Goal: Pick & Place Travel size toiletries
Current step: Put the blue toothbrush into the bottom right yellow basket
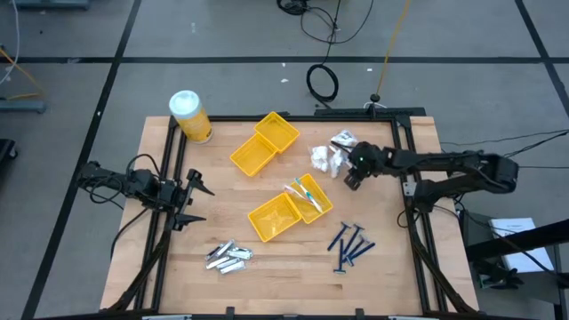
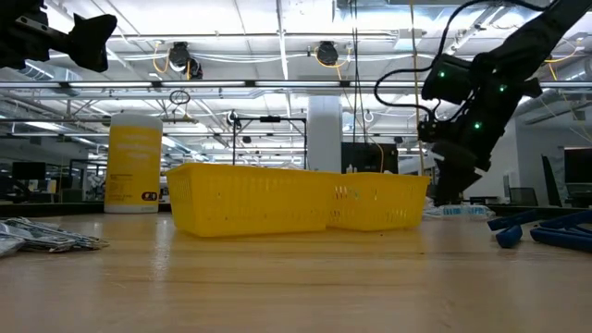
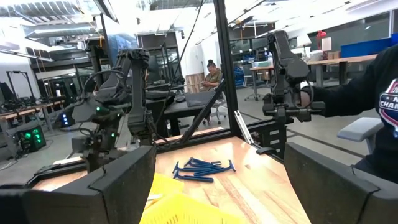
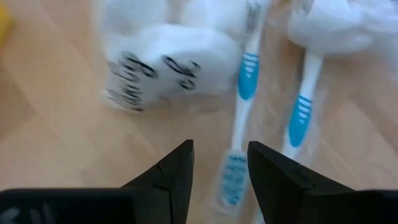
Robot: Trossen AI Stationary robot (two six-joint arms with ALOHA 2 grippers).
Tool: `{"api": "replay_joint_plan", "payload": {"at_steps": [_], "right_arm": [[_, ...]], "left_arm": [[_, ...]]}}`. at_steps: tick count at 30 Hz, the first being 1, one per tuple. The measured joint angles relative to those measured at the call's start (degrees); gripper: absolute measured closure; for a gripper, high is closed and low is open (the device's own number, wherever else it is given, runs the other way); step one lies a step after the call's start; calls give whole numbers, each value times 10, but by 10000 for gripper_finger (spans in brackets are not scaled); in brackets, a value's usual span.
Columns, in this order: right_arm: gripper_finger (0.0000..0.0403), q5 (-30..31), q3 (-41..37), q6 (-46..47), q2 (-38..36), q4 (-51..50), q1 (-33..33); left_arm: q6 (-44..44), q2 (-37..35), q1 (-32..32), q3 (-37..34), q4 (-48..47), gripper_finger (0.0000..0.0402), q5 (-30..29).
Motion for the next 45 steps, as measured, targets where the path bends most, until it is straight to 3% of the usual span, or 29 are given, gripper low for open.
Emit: {"api": "replay_joint_plan", "payload": {"at_steps": [12,15,19,23,29,34,37,42,45], "right_arm": [[265,-13,-59,-1,38,44,-3],[286,-14,-79,17,31,42,-3],[343,-13,-98,61,17,42,-3],[363,-8,-102,85,-21,40,6],[363,67,-106,109,-140,26,45],[363,90,-105,134,-229,51,89],[363,89,-104,142,-256,115,133],[363,93,-104,156,-232,261,241],[363,148,-103,163,-184,336,312]], "left_arm": [[0,0,0,0,-3,52,0],[0,0,0,0,-3,52,0],[0,0,0,0,-3,52,0],[0,0,0,0,-3,52,0],[0,0,0,0,-3,52,0],[0,0,0,0,-3,53,0],[0,0,0,0,-3,53,0],[0,0,0,0,-3,52,0],[0,0,0,0,-3,52,0]]}}
